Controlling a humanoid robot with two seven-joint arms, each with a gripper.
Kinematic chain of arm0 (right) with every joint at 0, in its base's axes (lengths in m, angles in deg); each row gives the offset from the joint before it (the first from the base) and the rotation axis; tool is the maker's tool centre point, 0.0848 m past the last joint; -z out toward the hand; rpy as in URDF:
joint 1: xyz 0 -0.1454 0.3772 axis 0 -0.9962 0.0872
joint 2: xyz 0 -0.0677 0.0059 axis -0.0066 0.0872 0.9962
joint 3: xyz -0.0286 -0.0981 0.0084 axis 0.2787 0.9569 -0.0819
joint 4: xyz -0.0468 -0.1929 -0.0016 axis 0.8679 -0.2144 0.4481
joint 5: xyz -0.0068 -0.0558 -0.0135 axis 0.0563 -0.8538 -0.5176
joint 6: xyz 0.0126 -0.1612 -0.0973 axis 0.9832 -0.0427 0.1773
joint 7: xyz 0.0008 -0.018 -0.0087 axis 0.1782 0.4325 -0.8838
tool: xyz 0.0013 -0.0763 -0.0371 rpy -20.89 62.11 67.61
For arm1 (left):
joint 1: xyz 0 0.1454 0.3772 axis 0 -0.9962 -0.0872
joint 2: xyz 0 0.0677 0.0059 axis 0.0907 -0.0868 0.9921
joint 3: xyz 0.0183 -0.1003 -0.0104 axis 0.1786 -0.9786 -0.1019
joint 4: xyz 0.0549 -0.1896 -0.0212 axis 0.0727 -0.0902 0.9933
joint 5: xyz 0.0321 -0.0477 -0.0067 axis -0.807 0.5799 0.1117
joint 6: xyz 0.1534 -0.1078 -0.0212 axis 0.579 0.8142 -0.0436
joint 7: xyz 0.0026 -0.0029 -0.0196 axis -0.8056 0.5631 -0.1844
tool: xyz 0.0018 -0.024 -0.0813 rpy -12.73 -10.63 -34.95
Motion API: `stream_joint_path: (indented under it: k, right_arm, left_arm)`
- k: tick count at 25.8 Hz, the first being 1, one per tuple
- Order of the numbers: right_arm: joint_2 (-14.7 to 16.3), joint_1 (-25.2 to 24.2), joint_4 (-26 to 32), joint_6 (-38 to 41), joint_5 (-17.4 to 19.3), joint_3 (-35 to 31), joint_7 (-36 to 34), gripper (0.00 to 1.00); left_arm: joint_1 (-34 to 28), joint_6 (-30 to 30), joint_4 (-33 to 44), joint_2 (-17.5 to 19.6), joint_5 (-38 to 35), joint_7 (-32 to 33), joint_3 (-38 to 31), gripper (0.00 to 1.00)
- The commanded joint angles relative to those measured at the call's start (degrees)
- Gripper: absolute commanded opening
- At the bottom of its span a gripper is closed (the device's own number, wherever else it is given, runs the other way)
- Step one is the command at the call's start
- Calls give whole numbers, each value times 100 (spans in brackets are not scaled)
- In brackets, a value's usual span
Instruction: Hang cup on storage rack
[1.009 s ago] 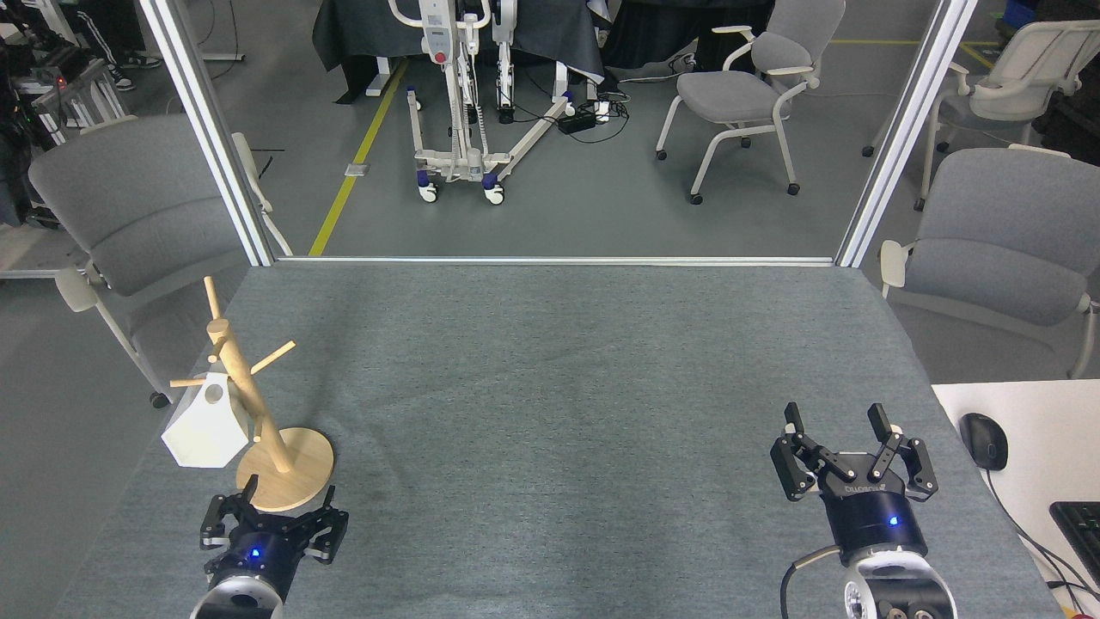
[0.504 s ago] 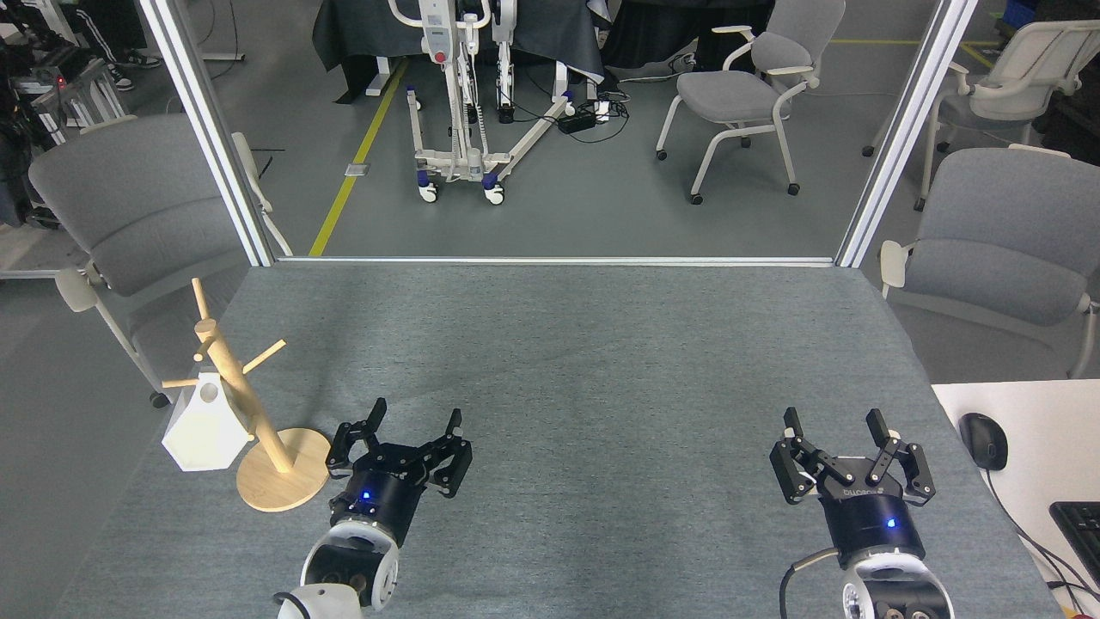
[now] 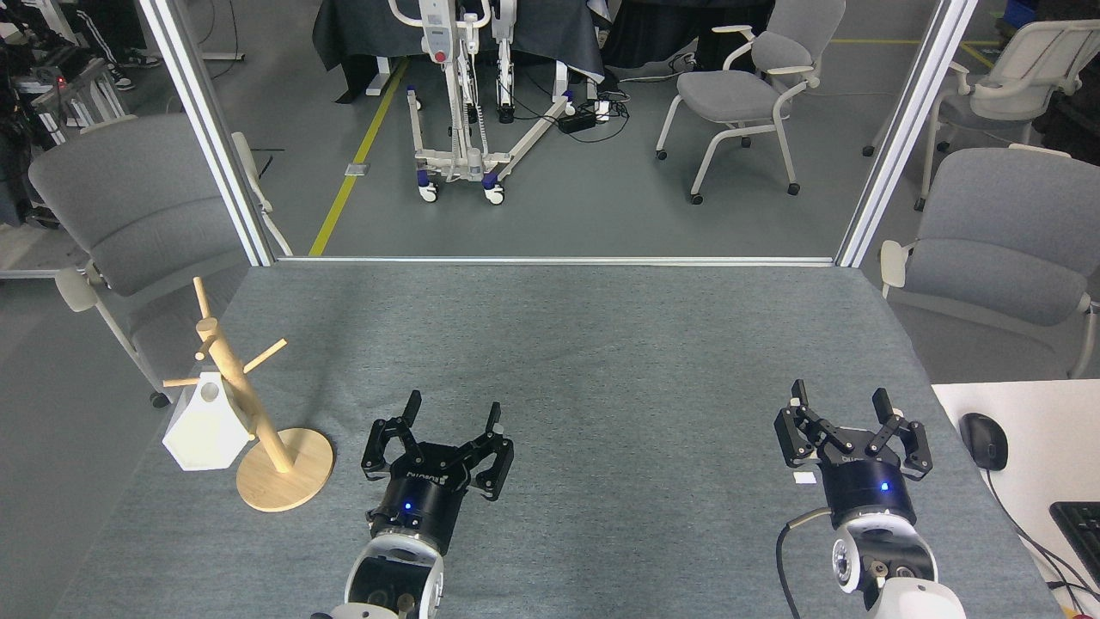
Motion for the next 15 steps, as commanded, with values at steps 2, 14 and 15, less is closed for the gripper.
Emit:
stream_joint_path:
  k: [2, 14, 15]
  right_arm:
    - [-42, 41, -44, -32, -5, 10, 0, 100]
    - [-69, -680, 606, 30, -14, 80, 0, 100]
    - [-69, -698, 615, 30, -5, 80, 0, 100]
  left_arm:
    - [-43, 240, 56, -8, 0, 290, 82, 98]
    - [229, 556, -59, -35, 18, 360, 460, 98]
    - [247, 565, -59, -35, 18, 369, 469, 98]
